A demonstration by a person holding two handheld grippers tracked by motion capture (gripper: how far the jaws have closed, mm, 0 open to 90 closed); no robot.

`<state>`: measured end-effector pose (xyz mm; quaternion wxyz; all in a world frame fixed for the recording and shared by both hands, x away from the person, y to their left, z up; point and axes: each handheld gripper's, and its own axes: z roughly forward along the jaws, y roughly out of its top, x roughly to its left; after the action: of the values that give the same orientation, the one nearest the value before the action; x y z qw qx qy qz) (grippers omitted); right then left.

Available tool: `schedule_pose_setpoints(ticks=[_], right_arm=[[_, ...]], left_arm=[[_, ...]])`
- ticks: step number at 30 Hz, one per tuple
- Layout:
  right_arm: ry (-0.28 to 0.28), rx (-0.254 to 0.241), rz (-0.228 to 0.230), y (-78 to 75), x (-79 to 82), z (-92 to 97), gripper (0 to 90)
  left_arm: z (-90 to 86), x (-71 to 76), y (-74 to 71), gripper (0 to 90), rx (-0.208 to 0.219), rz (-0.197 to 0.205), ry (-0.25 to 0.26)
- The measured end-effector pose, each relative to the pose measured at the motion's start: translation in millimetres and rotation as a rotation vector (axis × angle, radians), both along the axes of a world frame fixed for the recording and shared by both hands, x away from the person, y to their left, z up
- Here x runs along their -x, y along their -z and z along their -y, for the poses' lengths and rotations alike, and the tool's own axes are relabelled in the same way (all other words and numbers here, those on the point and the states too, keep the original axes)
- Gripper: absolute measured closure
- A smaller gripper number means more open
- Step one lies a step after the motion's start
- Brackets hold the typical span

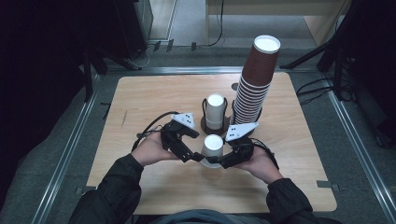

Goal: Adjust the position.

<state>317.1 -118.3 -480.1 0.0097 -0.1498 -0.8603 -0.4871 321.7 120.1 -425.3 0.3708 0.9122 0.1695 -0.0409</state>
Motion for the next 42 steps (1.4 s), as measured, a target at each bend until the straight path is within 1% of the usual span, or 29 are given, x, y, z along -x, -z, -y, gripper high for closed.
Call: schedule_pose_setpoints(ticks=[1,2,3,4,6,9,10,11,12,14,17,18,20,23,25,26,28,31,35,37,38,39,40,42], right_arm=[[0.003,-0.001,-0.002,-0.3,0.3,1.0,30.7],[0.005,-0.006,0.005,-0.4,0.3,1.9,30.7],[0.005,-0.011,0.000,-1.0,0.8,2.5,30.7],[0.008,-0.014,0.000,-1.3,1.1,2.9,30.7],[0.008,-0.020,0.003,-1.8,1.4,3.6,30.7],[0.011,-0.025,0.003,-1.9,0.8,4.7,30.7],[0.012,-0.028,0.003,-1.9,0.3,5.2,30.7],[0.013,-0.031,0.004,-2.0,0.0,5.6,30.7],[0.014,-0.038,0.002,-2.2,0.0,6.0,30.7],[0.014,-0.048,0.005,-2.7,-0.3,6.5,30.7],[0.018,-0.066,0.008,-3.9,-0.1,7.7,30.7],[0.017,-0.074,0.004,-4.3,0.1,8.2,30.7],[0.014,-0.091,0.004,-4.9,0.0,8.7,30.6],[0.009,-0.123,0.007,-6.3,0.8,9.3,30.5],[0.009,-0.147,0.008,-7.2,1.0,9.8,30.6],[0.010,-0.164,0.006,-7.7,0.9,10.3,30.5],[0.012,-0.189,0.000,-8.3,0.3,11.3,30.6],[0.009,-0.213,-0.007,-8.7,0.3,11.8,30.5],[-0.004,-0.241,-0.013,-8.6,1.6,9.5,30.6],[-0.012,-0.256,-0.013,-8.5,2.1,8.2,30.6],[-0.015,-0.261,-0.011,-8.5,2.4,7.6,30.6],[-0.016,-0.271,-0.009,-8.4,2.8,7.1,30.6],[-0.021,-0.280,-0.009,-8.4,3.1,6.6,30.6],[-0.028,-0.294,-0.011,-8.4,4.1,5.8,30.6]], left_arm=[[-1.5,0.0,1.7,3.7,-0.006,0.001,-0.019],[-4.2,-0.3,4.2,0.0,-0.009,-0.013,-0.025],[-5.5,-0.1,6.2,0.0,0.000,-0.020,-0.030],[-8.0,0.0,9.2,0.0,0.006,-0.036,-0.032],[-10.1,0.5,13.5,0.0,-0.006,-0.043,-0.040],[-12.1,1.4,21.2,0.0,-0.038,-0.028,-0.028],[-11.7,1.6,23.3,0.0,-0.036,-0.029,-0.030],[-11.2,1.0,25.8,0.0,-0.051,-0.023,-0.029],[-10.2,0.9,27.9,0.0,-0.044,-0.024,-0.030],[-7.6,-0.5,31.0,0.0,-0.066,-0.019,-0.015],[-4.9,-1.1,33.4,0.0,-0.070,-0.029,-0.006],[-2.8,-1.7,35.5,0.0,-0.067,-0.042,0.000],[-1.5,-1.6,36.5,0.0,-0.066,-0.030,0.005],[0.4,-1.3,36.8,0.0,-0.045,-0.026,0.001],[0.4,-1.6,36.5,0.0,-0.046,-0.019,0.005],[1.4,-0.6,36.7,0.0,-0.030,-0.023,-0.002],[2.0,-0.8,37.4,0.0,-0.028,-0.037,0.008],[4.0,-0.3,38.4,0.0,-0.042,-0.033,0.023],[7.5,0.6,38.1,0.0,-0.025,-0.032,0.028],[8.5,0.9,37.5,1.6,-0.014,-0.031,0.033],[9.5,1.3,37.9,1.6,-0.002,-0.040,0.031],[9.8,0.7,37.8,1.6,-0.003,-0.040,0.040],[10.1,0.6,38.2,2.1,0.001,-0.049,0.045],[10.8,0.7,38.8,6.1,0.009,-0.054,0.054]])
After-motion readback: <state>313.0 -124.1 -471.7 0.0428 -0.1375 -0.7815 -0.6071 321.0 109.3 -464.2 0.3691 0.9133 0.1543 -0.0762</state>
